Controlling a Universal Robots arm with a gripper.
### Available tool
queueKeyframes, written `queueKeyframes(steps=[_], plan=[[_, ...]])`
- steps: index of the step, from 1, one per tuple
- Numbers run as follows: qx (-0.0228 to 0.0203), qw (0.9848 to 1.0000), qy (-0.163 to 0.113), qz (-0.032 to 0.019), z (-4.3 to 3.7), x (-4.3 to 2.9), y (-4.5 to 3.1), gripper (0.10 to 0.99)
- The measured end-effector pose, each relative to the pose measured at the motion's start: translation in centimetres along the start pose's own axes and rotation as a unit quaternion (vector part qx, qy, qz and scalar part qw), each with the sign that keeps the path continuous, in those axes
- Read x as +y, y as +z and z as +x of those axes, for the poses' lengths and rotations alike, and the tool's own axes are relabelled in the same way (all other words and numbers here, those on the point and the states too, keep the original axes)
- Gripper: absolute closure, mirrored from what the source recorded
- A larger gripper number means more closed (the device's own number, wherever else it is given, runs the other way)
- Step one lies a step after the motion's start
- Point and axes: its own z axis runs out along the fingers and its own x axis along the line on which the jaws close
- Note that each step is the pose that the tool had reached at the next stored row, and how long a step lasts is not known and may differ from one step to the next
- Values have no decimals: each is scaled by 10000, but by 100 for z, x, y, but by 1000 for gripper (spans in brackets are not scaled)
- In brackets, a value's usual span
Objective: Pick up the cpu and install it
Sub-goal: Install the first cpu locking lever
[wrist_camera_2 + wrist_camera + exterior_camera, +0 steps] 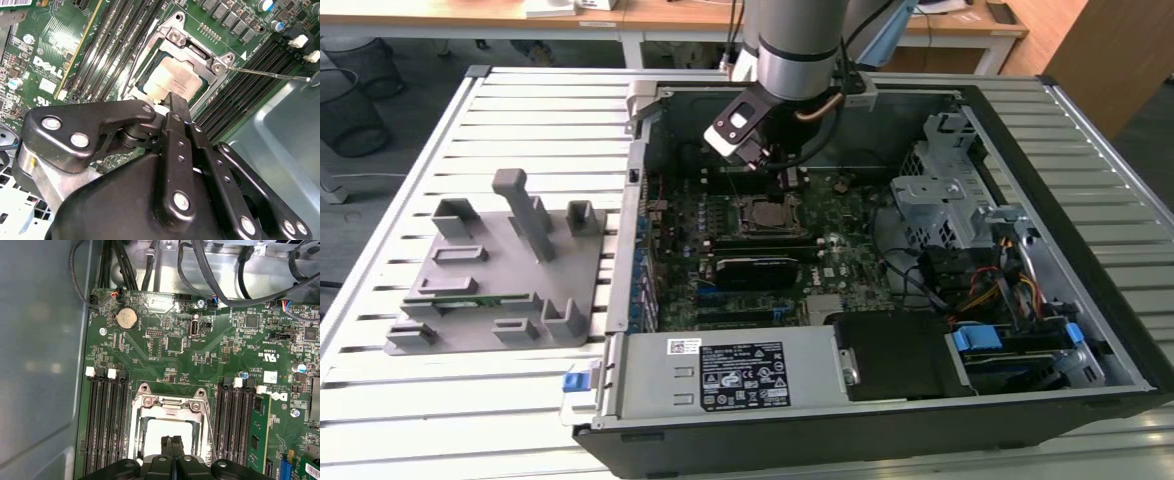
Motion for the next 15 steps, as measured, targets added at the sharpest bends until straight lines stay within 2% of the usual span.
queueKeyframes(steps=[7, 15], plan=[[-2, 10000, 0, 1, 0, 0, -11, 980], [0, 10000, -1, -3, 4, 1, -117, 980]])
